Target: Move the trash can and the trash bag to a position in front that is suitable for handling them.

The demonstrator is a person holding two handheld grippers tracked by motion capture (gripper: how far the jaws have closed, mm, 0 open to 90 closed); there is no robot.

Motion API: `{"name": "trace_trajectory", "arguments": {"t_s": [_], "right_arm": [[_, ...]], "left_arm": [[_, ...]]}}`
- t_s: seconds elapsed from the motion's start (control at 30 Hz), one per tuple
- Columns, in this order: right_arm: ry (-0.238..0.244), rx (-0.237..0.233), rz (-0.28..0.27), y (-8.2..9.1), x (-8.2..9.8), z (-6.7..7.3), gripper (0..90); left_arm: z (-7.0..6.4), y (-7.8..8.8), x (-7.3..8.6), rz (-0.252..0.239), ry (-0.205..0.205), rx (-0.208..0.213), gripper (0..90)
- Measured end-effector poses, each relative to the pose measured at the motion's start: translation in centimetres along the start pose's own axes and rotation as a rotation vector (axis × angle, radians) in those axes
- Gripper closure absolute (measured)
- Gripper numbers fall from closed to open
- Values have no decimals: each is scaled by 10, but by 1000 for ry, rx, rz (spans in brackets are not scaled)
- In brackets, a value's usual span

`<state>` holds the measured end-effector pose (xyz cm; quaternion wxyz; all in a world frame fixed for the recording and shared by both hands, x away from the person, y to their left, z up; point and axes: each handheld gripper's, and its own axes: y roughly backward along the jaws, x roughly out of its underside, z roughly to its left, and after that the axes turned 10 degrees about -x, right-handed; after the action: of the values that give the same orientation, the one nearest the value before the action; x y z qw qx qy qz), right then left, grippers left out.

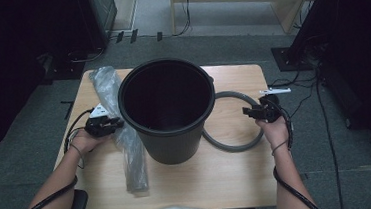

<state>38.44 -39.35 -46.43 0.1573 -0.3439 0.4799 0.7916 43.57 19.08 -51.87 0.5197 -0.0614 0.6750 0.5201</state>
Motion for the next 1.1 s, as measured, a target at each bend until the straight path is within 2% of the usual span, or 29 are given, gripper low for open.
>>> {"name": "trace_trajectory", "arguments": {"t_s": [0.17, 0.3, 0.33, 0.4, 0.47, 0.53, 0.57, 0.6, 0.67, 0.7, 0.8, 0.9, 0.97, 1.03, 1.1], "right_arm": [[-20, -57, -17, -11, 0, 3, 490], [-19, -82, -24, -15, -1, 6, 458], [-22, -90, -30, -15, -1, 6, 452], [-27, -108, -43, -16, -1, 6, 447], [-29, -119, -51, -18, 0, 6, 438], [-26, -132, -47, -20, 1, 6, 437], [-29, -137, -44, -21, 2, 6, 433], [-32, -142, -44, -22, 2, 6, 433], [-35, -161, -45, -24, 3, 5, 426], [-37, -167, -47, -25, 4, 5, 424], [-10, -174, -40, -29, 7, 4, 356], [-4, -171, -26, -31, 8, 3, 341], [-11, -177, -30, -31, 8, 2, 326], [-15, -172, -41, -32, 9, 3, 323], [-5, -168, -41, -32, 9, 3, 322]], "left_arm": [[3, 0, 0, 4, 24, 31, 842], [5, 0, -1, 23, 55, 42, 851], [6, 0, -2, 30, 74, 46, 852], [6, 0, -3, 40, 79, 39, 853], [7, 0, -4, 54, 105, 45, 852], [10, -1, -5, 71, 149, 63, 850], [12, -1, -5, 78, 168, 49, 851], [13, 0, -5, 87, 181, 56, 854], [13, 1, -5, 91, 184, 64, 858], [13, 2, -5, 96, 172, 61, 859], [13, 4, -5, 92, 155, 65, 860], [12, 7, -7, 64, 113, 75, 870], [13, 10, -10, 46, 121, 80, 878], [15, 13, -13, 34, 152, 99, 881], [16, 17, -16, 16, 152, 106, 884]]}}
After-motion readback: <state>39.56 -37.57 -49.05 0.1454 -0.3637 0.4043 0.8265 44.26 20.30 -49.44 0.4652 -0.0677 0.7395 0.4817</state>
